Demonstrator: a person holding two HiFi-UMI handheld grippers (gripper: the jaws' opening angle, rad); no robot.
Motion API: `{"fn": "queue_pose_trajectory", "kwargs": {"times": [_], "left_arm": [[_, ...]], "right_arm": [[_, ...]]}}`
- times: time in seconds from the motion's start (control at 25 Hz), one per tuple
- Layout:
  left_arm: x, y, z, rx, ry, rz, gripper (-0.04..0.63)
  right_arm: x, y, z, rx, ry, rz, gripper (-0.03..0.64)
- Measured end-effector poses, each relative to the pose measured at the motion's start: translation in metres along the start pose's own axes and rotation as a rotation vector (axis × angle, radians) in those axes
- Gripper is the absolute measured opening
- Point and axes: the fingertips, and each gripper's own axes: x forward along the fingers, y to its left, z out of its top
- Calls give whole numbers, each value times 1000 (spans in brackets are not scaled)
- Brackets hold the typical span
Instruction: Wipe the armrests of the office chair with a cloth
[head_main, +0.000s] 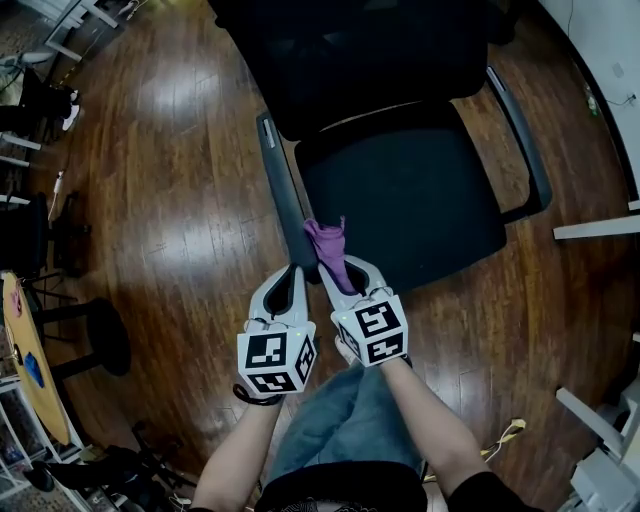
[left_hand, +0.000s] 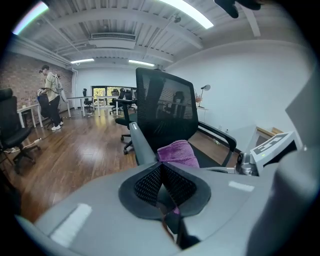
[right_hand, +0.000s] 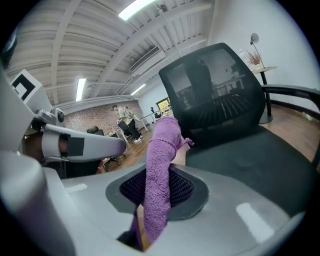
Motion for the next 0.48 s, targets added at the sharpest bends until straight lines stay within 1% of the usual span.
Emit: {"fn": "queue_pose_trajectory", "kwargs": {"times": [0.48], "left_arm": [[53,22,50,-17,4,50,4]], "right_arm": [[54,-29,59,-38,8,66,75]]}}
